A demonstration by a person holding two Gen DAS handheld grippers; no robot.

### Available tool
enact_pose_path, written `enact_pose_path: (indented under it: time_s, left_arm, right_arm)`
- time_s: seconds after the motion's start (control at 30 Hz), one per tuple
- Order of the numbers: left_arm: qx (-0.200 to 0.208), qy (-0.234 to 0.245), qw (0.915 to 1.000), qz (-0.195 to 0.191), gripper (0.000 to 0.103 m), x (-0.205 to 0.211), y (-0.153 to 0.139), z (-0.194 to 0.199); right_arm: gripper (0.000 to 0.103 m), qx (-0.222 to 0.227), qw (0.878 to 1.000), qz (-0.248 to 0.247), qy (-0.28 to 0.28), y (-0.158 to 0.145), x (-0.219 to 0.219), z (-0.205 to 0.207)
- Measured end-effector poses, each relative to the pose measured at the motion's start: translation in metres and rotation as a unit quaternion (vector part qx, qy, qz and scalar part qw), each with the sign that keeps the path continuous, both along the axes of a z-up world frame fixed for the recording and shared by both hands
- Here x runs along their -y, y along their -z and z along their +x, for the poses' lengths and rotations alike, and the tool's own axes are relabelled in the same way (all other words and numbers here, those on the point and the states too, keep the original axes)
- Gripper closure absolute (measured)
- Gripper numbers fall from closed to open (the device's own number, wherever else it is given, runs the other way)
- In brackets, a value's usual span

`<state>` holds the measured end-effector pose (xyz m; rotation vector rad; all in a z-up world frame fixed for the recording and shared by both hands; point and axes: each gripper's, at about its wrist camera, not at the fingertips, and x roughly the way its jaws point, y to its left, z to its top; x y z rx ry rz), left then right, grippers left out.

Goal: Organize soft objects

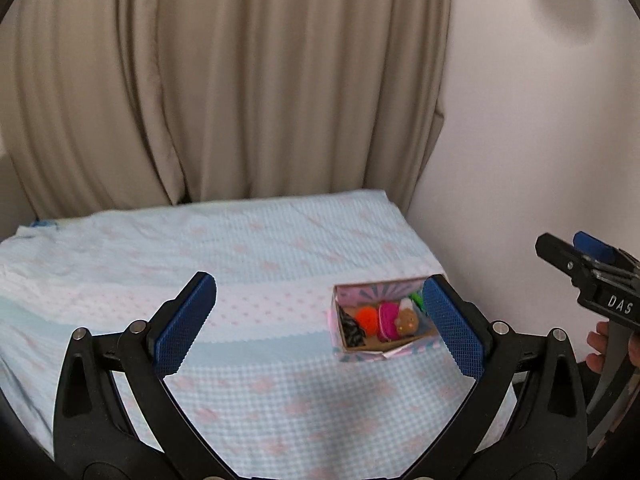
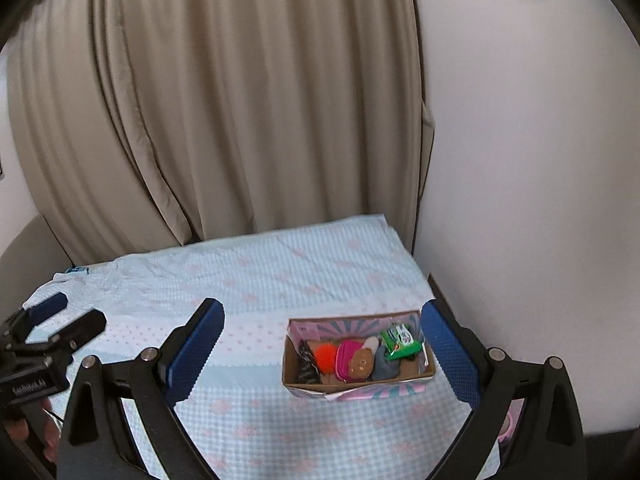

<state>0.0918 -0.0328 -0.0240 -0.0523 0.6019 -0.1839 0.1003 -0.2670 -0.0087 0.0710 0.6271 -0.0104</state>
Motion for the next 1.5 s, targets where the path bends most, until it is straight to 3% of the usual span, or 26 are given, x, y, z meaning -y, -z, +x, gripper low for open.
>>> enact_pose_path:
  time_s: [0.47,0.9,1.5]
  left_arm:
    - [0.077,0.026,0.9967,0.001,0.0,-0.026,-0.027,-0.066]
    - [0.091,0.052,0.9945,-0.001,0.0,-0.021,-0.033,-0.078]
    - [0.096,0.048,0.9942,-0.004,0.0,-0.02,-0.033,-0.074]
  right_arm:
    - [0.005,0.083,0.995,-0.038,0.048,-0.021,-0.043,-0.087]
    - [0.005,0.094,0.992,-0.041,0.069,-0.022,-0.05,-0.101]
    - [0.005,0.098,0.991,-0.046,0.074,-0.024,-0.053,-0.101]
